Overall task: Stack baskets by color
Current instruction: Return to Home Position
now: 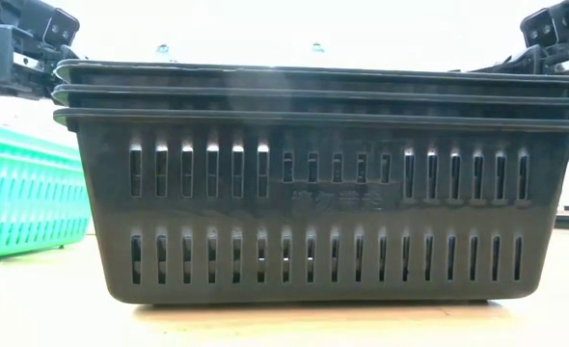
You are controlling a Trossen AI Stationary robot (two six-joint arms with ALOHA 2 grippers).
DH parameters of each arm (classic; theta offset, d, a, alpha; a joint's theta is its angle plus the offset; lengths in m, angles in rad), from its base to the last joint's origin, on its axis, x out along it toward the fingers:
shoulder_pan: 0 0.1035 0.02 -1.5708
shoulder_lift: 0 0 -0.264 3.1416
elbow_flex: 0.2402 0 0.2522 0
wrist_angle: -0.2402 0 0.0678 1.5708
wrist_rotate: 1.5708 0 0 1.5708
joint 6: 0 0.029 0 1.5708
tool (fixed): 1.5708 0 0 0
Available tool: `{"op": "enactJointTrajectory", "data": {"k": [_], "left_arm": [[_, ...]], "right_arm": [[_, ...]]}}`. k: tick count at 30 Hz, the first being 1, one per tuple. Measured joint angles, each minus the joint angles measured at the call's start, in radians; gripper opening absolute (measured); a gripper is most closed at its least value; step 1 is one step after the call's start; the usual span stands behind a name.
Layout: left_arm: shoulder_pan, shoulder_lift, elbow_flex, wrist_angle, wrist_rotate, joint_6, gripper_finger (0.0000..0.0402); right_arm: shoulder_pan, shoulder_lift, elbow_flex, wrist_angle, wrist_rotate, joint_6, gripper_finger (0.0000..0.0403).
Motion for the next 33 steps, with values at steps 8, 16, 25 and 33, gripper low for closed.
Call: {"op": "enactJointTrajectory", "data": {"k": [8,16,25,33], "left_arm": [[0.0,0.0,0.0,0.0,0.0,0.0,0.0006],[0.0,0.0,0.0,-0.012,-0.002,0.0,0.0003],[0.0,-0.083,0.0,-0.024,-0.002,0.018,0.0005],[0.0,-0.239,0.0,-0.138,-0.001,0.006,0.0003]], "right_arm": [[0.0,-0.052,0.0,-0.061,0.032,-0.026,0.0001],[0.0,-0.051,0.0,-0.078,0.033,-0.037,0.0001],[0.0,-0.05,0.0,-0.098,0.029,-0.054,0.0],[0.0,-0.05,0.0,-0.099,0.029,-0.052,0.0]]}}
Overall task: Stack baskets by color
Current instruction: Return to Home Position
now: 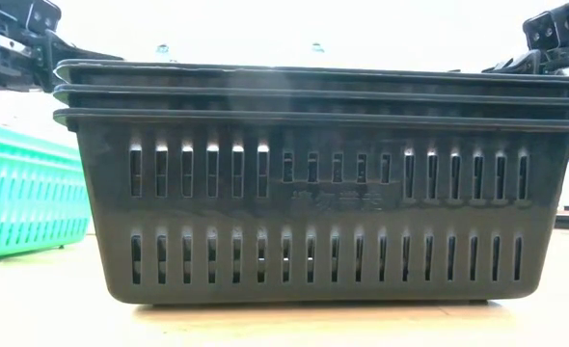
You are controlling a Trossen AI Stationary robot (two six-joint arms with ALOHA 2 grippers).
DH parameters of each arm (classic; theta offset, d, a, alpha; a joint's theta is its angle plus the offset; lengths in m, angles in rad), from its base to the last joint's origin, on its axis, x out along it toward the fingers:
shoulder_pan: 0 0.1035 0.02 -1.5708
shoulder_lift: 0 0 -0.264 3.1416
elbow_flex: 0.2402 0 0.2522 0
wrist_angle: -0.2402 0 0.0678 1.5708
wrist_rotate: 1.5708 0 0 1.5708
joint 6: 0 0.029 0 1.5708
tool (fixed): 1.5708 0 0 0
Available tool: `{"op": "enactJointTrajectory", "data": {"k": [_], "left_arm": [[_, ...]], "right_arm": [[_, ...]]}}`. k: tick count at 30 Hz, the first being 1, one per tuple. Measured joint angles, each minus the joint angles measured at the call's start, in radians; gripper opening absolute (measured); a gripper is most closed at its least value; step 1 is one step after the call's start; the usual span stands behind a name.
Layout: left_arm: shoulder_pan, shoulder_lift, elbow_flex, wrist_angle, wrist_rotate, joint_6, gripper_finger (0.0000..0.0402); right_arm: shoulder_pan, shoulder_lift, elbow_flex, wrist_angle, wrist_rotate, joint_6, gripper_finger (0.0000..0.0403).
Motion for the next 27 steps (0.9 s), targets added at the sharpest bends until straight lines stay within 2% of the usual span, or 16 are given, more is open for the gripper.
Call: {"op": "enactJointTrajectory", "data": {"k": [10,22,27], "left_arm": [[0.0,-0.131,0.0,-0.12,0.002,0.001,0.0003],[0.0,-0.13,-0.02,-0.13,0.032,0.002,0.0002],[-0.003,-0.128,-0.028,-0.144,0.041,-0.042,0.0003]], "right_arm": [[0.0,0.0,0.0,0.042,0.001,0.0,0.0],[0.0,0.0,0.0,0.076,0.002,0.0,0.0],[0.0,0.0,0.0,0.08,0.001,0.0,0.0]]}}
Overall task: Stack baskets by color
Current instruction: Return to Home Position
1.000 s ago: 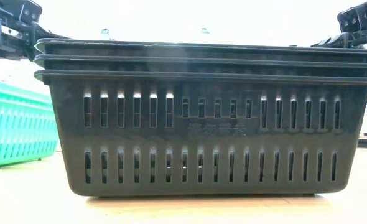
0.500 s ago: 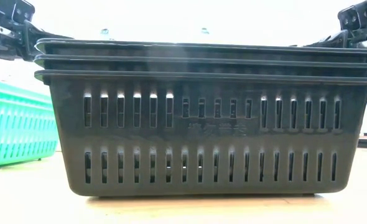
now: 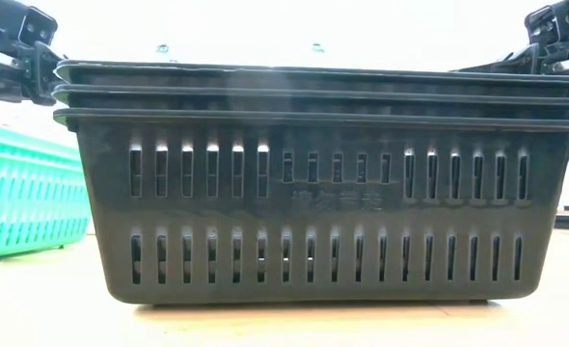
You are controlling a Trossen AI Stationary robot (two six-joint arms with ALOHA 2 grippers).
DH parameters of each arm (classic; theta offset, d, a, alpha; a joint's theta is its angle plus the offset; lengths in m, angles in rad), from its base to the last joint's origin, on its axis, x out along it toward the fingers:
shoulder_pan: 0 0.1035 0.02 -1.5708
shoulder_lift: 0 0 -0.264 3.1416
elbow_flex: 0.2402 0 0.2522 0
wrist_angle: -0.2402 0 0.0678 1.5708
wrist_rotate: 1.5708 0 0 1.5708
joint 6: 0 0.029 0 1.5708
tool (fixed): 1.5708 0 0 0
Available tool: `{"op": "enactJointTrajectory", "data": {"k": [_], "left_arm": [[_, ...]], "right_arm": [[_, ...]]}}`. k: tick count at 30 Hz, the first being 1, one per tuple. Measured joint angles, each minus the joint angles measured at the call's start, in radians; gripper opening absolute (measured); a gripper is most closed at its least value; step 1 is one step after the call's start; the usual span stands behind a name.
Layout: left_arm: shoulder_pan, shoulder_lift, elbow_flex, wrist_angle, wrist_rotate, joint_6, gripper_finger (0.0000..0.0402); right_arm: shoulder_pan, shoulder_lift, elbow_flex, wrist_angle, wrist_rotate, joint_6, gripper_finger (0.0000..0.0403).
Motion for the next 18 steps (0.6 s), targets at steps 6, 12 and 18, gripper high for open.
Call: {"op": "enactJointTrajectory", "data": {"k": [6,12,18], "left_arm": [[0.001,-0.001,0.0,-0.002,0.011,0.007,0.0003],[0.003,0.0,0.0,-0.003,0.011,0.074,0.001],[0.003,0.0,0.0,-0.003,0.011,0.073,0.0018]], "right_arm": [[0.0,0.0,0.0,0.002,0.0,0.0,0.0],[0.0,0.0,0.0,0.002,0.0,0.0,0.0],[0.0,0.0,0.0,0.002,-0.001,0.0,0.0]]}}
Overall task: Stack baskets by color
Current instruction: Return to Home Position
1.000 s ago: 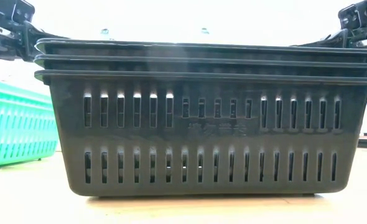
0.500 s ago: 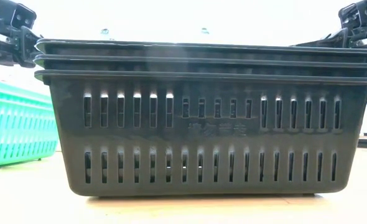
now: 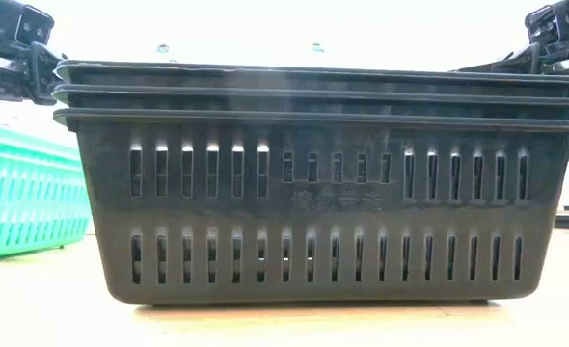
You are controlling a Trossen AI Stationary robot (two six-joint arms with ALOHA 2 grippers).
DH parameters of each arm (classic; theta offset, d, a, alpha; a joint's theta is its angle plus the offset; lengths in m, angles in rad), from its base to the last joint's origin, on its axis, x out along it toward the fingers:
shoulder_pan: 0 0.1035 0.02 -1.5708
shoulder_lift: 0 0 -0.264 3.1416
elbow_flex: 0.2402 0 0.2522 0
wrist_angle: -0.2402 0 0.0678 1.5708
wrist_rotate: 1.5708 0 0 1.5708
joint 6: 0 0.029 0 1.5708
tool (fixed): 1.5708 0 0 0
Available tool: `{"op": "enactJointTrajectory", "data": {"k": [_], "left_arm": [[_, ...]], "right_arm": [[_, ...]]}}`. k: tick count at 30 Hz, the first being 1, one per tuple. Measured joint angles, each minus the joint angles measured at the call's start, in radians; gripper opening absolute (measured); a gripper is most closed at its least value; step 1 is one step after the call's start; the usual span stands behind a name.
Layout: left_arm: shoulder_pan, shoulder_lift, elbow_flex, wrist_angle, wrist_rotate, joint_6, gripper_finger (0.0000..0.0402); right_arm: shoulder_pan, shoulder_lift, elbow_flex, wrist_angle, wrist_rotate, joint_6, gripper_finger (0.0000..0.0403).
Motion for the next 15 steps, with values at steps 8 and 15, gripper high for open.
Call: {"op": "enactJointTrajectory", "data": {"k": [8,15], "left_arm": [[0.0,0.0,0.0,0.0,0.0,0.0,0.0003],[0.0,0.0,0.0,0.0,-0.001,0.0,0.0027]], "right_arm": [[0.0,0.0,0.0,0.0,0.0,0.0,0.0],[0.0,0.0,0.0,0.0,0.0,0.0,0.0]]}}
